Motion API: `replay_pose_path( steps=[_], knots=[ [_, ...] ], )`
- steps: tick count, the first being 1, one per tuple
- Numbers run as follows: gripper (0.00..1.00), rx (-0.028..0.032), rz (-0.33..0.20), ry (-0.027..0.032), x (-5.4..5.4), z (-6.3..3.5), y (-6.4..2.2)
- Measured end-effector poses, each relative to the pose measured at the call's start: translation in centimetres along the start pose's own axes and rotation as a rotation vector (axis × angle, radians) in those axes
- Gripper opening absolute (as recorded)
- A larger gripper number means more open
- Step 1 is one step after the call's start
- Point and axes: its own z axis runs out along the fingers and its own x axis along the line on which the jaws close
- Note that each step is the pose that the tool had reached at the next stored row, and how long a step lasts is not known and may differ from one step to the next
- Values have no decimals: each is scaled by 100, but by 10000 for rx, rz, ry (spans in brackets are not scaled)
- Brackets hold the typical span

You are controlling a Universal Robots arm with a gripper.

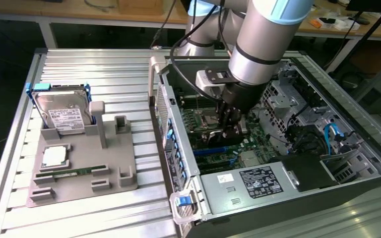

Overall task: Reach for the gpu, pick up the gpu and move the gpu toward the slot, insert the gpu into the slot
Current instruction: 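Insert the gpu into the slot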

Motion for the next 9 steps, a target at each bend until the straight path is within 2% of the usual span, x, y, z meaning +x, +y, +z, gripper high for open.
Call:
replay_pose_path(
  steps=[4,9],
  knots=[
    [27,0,1,-24,41,36,-6],
    [27,-1,1,-22,52,56,-7]
  ],
)
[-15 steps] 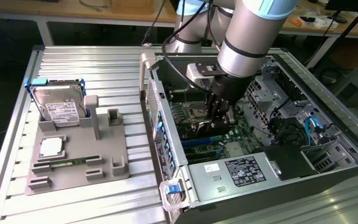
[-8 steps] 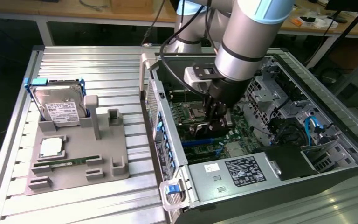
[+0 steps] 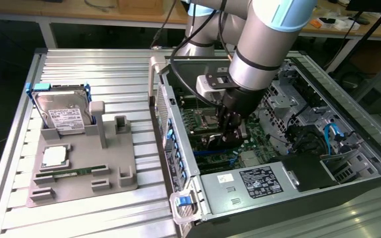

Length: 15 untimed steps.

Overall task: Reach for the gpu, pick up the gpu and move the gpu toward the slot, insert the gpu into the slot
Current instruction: 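Insert the gpu into the slot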

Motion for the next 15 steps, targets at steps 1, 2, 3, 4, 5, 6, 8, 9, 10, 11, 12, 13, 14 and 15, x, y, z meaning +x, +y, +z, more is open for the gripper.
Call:
replay_pose_path(
  steps=[1,2,3,4,5,6,8,9,10,11,12,13,14,15],
  knots=[
    [27,-1,0,0,0,0,0],
    [27,0,0,-1,0,1,-2],
    [27,1,-1,-2,-1,2,-8],
    [27,1,0,-3,-1,3,-12],
    [27,1,0,-2,-1,2,-16],
    [27,0,0,-1,-2,2,-21],
    [27,1,0,-1,-2,2,-28],
    [27,1,0,-2,-2,2,-32],
    [27,0,1,-3,-2,2,-33],
    [27,1,2,-9,-3,2,-33],
    [27,0,2,-20,-3,2,-33],
    [27,0,4,-36,-3,2,-34],
    [27,-1,7,-52,-2,3,-34],
    [27,-1,9,-67,-2,4,-33]
  ],
)
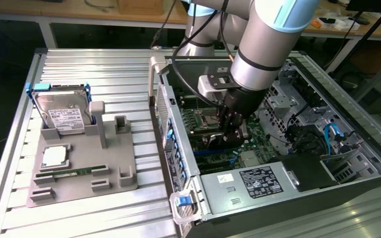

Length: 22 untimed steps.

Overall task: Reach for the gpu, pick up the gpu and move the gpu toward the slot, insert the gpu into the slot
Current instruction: 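Insert the gpu into the slot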

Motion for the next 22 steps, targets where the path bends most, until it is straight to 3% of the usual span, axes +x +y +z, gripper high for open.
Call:
replay_pose_path(
  steps=[16,22],
  knots=[
    [27,-5,138,-193,21,25,12],
    [27,9,141,-215,27,49,93]
  ],
)
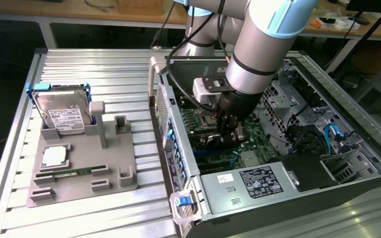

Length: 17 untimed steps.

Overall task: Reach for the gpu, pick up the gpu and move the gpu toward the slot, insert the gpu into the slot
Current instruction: 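Insert the gpu into the slot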

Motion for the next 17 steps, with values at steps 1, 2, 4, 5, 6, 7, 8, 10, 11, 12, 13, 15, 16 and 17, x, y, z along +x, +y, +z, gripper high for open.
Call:
replay_pose_path(
  steps=[1,2,4,5,6,7,8,10,11,12,13,15,16,17],
  knots=[
    [27,1,1,-5,0,3,4],
    [27,-2,5,-13,2,4,5],
    [27,-4,16,-46,4,8,6],
    [27,-4,22,-60,5,12,6],
    [27,-4,28,-70,5,15,6],
    [27,-5,32,-74,6,17,6],
    [27,-5,33,-75,6,17,5],
    [27,-4,33,-79,6,20,5],
    [27,-4,33,-79,6,21,5],
    [27,-4,34,-79,6,23,5],
    [27,-3,33,-80,6,25,5],
    [27,-3,33,-85,7,33,6],
    [27,-4,33,-85,7,36,6],
    [27,-5,33,-87,7,39,6]
  ],
)
